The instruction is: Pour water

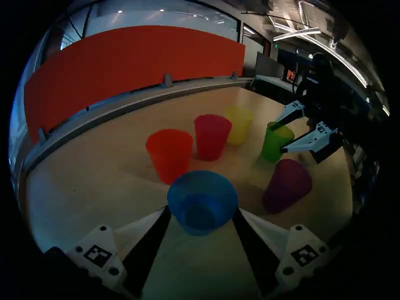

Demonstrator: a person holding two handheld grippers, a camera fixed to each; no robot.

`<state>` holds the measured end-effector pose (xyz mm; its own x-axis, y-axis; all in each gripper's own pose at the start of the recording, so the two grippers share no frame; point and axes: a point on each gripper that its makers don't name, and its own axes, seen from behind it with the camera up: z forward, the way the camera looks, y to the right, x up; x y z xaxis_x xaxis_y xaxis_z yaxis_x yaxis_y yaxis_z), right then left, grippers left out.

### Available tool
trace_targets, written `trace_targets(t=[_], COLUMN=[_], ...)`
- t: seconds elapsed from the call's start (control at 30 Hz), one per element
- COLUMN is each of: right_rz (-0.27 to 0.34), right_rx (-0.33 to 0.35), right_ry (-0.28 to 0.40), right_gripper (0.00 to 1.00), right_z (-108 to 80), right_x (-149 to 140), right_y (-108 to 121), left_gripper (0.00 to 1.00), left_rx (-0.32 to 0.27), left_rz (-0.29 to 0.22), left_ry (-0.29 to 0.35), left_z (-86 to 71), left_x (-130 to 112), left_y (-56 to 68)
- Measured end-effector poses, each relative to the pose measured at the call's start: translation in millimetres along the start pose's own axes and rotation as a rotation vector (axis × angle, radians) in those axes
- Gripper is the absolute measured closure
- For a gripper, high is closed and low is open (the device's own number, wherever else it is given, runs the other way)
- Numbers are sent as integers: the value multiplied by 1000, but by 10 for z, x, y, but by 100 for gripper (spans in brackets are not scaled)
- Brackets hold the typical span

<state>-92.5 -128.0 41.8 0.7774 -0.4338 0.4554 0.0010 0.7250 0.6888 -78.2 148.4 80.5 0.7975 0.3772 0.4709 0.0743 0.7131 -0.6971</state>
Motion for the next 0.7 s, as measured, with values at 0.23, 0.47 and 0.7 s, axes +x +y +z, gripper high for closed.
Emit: trace_targets(t=[0.23, 0.47, 0.7], right_rz=[-2, -3, -3], right_rx=[0, 2, 1], right_ry=[-4, -3, 0], right_gripper=[1, 1, 1], right_z=[18, 19, 8], right_x=[1, 17, 19], right_y=[10, 12, 21], left_gripper=[11, 11, 12], left_rx=[-3, 2, 6], left_rz=[-4, 2, 8], left_ry=[10, 11, 8], left_z=[51, 88, 93], left_x=[50, 63, 53], left_y=[15, 15, 3])
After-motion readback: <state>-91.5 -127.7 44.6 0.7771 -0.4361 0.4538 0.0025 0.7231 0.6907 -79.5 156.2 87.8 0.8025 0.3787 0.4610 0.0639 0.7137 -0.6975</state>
